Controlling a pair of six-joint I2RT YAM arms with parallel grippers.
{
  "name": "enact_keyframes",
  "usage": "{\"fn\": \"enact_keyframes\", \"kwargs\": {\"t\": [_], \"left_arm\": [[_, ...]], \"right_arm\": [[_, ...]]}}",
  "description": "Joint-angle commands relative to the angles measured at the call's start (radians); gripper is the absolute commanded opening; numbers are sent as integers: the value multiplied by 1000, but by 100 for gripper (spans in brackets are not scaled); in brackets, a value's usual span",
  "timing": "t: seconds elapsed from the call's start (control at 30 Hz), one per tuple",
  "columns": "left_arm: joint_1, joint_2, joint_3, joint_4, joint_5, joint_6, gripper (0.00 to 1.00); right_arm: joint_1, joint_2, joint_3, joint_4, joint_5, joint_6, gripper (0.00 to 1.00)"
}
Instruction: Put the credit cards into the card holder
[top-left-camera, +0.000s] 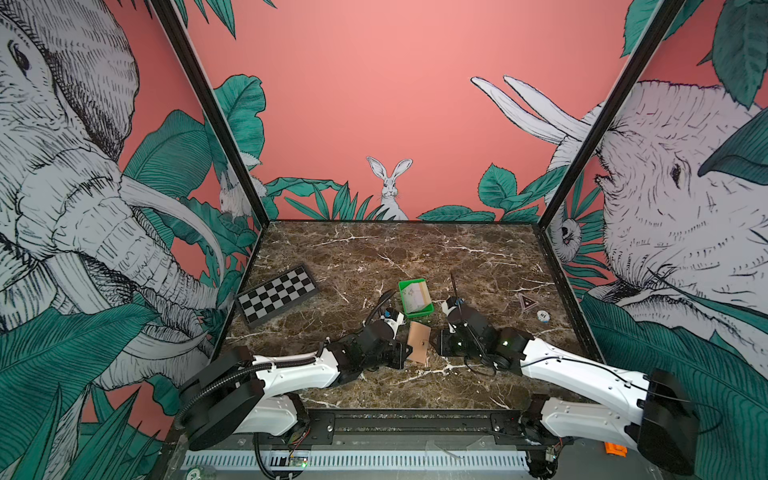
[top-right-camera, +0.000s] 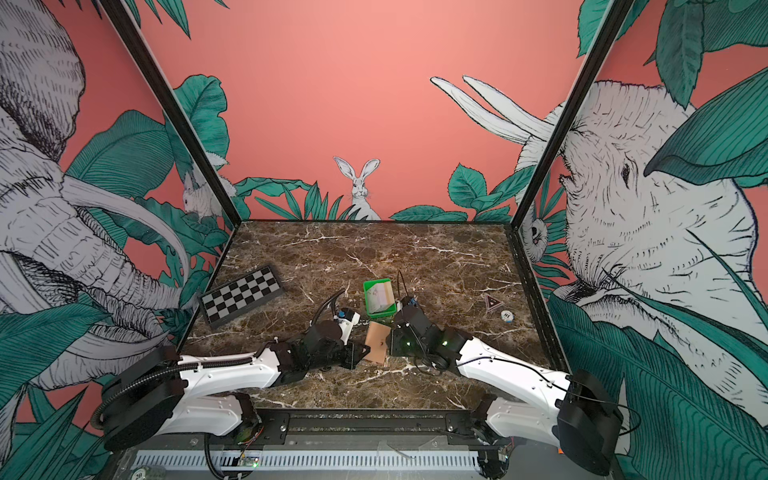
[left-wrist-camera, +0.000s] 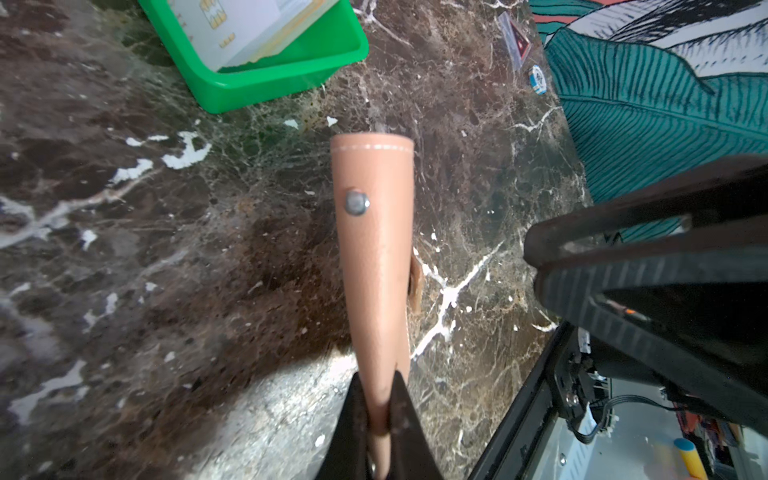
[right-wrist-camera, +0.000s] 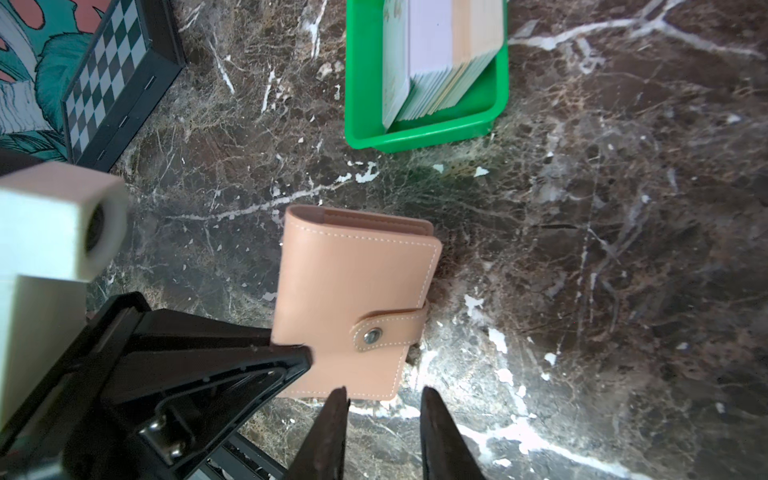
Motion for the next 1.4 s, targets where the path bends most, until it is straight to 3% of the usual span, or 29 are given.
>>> {"fn": "enact_keyframes", "kwargs": {"t": [0.0,0.43,1.37], "left_arm": [[-9,-9,34,-28,-28,19,2],[-14,-8,33,-18,-38,2,2],[-32,6,24,10,-67,-56,1]], "right_arm": [[16,41,54,-38,-9,-9,31],[40,148,93,-20,14,0,30],[62,224,99,17,41,0,28]]}}
